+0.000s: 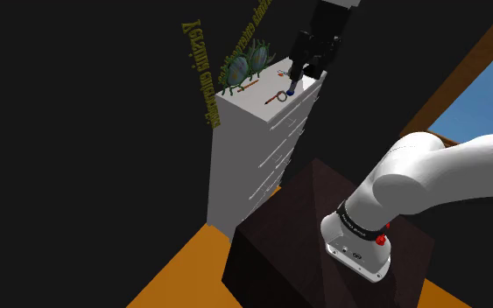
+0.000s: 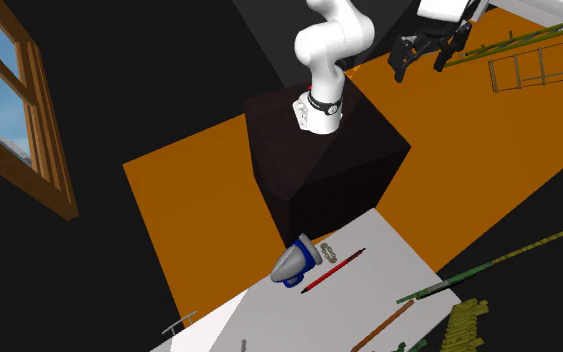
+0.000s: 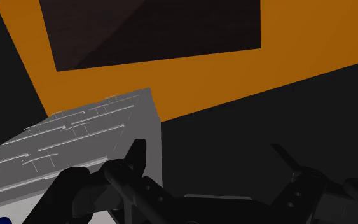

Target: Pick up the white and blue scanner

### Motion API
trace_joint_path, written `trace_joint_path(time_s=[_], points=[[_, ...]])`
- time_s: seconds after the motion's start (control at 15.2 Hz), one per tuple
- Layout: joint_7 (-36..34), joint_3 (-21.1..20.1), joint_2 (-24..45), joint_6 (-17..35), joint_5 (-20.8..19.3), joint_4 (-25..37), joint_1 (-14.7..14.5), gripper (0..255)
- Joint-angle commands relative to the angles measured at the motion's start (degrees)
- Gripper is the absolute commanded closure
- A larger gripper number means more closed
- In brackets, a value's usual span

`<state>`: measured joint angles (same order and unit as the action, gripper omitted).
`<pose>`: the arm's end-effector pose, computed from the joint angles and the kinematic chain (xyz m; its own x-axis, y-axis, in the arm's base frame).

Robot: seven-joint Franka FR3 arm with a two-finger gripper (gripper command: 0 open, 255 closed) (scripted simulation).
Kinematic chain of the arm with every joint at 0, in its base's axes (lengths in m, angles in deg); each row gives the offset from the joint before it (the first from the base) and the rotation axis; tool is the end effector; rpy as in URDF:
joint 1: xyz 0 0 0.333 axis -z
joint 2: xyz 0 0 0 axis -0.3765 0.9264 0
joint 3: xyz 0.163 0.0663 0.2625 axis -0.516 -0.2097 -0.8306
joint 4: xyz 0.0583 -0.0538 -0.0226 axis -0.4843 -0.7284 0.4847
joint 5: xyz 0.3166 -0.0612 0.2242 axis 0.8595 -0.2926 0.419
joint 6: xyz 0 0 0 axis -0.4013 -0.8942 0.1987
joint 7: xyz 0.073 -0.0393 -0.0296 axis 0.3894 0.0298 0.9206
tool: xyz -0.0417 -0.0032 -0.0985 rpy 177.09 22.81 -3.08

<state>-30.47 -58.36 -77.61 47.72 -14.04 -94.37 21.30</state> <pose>0.3150 0.0002 0.5673 0.9904 -0.1327 -0.0386 -0.1364 -0.9835 -0.1190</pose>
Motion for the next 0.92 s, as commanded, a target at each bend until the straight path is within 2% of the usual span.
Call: trace_joint_path(time_s=[0.0, 0.46, 0.86], points=[[0.00, 0.00, 0.00, 0.00, 0.00, 0.00, 0.00, 0], [2.59, 6.95, 13.53, 3.34, 0.14, 8.15, 3.15, 0], [5.29, 12.80, 25.51, 4.28, 2.44, 16.86, 5.19, 0]])
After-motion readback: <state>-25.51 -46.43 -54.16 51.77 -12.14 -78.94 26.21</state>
